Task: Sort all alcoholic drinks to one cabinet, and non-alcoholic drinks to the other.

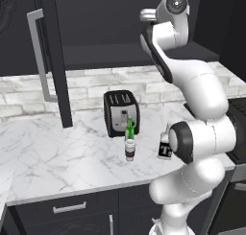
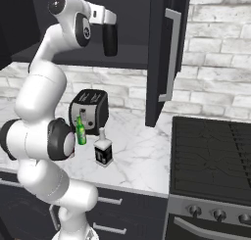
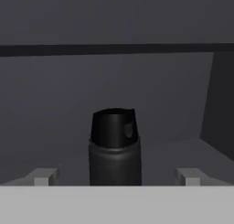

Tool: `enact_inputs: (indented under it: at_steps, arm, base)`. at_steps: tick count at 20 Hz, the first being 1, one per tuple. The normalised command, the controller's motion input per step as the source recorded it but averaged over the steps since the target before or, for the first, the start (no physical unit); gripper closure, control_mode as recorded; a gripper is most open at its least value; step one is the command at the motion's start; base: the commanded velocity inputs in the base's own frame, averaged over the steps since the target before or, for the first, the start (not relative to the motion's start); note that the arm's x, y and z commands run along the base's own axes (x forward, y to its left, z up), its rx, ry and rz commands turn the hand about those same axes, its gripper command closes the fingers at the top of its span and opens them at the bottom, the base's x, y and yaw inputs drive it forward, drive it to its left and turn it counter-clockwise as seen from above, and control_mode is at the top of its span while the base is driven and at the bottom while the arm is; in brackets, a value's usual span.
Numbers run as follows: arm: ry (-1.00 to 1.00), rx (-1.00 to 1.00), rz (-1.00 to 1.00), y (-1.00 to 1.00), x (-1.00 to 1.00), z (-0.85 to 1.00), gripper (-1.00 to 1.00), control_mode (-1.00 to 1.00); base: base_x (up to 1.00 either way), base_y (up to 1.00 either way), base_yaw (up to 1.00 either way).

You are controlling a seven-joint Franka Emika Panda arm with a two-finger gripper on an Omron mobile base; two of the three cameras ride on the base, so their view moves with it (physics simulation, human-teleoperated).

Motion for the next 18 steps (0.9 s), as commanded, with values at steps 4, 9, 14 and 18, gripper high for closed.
enact_inputs:
  at_steps: [4, 9, 14, 18]
  arm:
    - [0.00, 0.00, 0.00, 0.00, -0.60, 0.00, -1.00, -1.00]
    - [-0.01, 0.00, 0.00, 0.00, -0.64, 0.00, -1.00, -1.00]
    - [-0.04, 0.00, 0.00, 0.06, -0.76, -0.01, -1.00, -1.00]
    - [-0.05, 0.00, 0.00, 0.18, -0.84, -0.02, -1.00, -1.00]
  base:
    - [0.00, 0.00, 0.00]
    - [0.00, 0.00, 0.00]
    - [0.00, 0.00, 0.00]
    - [0.00, 0.00, 0.00]
